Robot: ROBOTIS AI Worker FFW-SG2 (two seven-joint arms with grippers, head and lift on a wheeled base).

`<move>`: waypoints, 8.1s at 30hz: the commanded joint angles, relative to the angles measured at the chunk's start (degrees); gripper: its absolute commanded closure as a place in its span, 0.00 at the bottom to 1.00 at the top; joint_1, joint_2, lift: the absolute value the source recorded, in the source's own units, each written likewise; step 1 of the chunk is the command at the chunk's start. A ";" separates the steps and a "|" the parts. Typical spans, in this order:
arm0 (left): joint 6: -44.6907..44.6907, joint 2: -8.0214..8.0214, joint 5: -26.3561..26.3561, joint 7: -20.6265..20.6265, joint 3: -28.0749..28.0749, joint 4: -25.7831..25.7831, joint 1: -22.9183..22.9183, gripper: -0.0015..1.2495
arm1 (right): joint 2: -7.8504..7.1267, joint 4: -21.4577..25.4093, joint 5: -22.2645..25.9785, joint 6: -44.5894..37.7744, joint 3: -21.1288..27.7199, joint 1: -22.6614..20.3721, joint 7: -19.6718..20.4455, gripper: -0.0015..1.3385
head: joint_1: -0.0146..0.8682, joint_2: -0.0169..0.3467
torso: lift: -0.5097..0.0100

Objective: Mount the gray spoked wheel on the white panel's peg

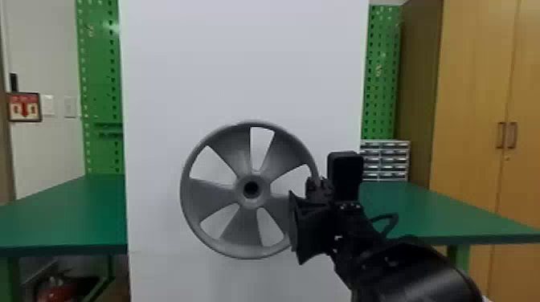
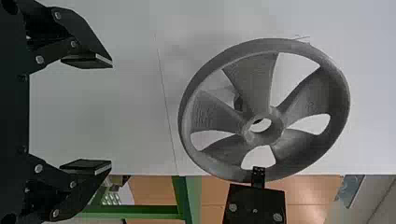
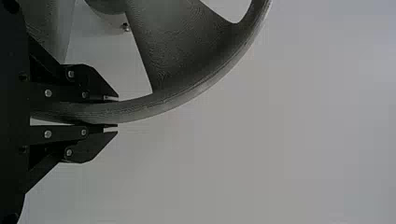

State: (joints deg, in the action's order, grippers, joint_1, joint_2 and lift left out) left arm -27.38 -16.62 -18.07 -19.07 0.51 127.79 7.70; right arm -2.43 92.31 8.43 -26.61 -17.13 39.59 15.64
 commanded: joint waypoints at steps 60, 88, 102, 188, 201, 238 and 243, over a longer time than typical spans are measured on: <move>0.05 -0.08 -0.30 0.26 -0.42 -0.09 -0.32 0.39 | 0.05 -10.74 -0.87 9.38 0.34 3.39 -3.43 0.91 | 0.16 0.03 | 0.21; 0.05 -0.17 -0.57 0.26 -0.60 -0.35 -0.75 0.40 | 0.23 -14.87 0.89 12.55 0.26 5.06 -4.22 0.91 | 0.16 0.03 | 0.21; 0.05 -0.17 -0.57 0.26 -0.77 -0.44 -0.84 0.40 | 0.32 -19.97 3.26 15.80 1.49 6.46 -7.21 0.91 | 0.16 0.03 | 0.21; 0.14 -0.61 -1.09 0.26 -1.57 -0.97 -1.72 0.41 | 2.48 -27.18 11.34 16.77 -2.56 10.42 6.50 0.94 | 0.16 0.03 | 0.21; 0.22 -0.61 -0.92 0.26 -1.83 -0.97 -2.07 0.41 | 2.48 -25.51 7.83 16.06 -0.36 9.28 9.05 0.94 | 0.16 0.03 | 0.21; 0.14 -0.78 -0.83 0.18 -2.97 -1.40 -3.22 0.41 | 2.48 -25.16 8.44 20.46 -1.24 7.87 11.34 0.22 | 0.16 0.03 | 0.21; 0.14 -0.78 -0.83 0.26 -3.06 -1.40 -3.30 0.41 | 2.48 -25.42 8.53 20.19 -0.10 7.96 8.44 0.01 | 0.16 0.03 | 0.21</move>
State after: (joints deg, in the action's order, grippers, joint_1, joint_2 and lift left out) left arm -27.25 -17.46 -18.90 -18.88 -2.44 126.41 4.47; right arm -0.02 67.17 16.96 -6.28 -18.07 47.45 25.51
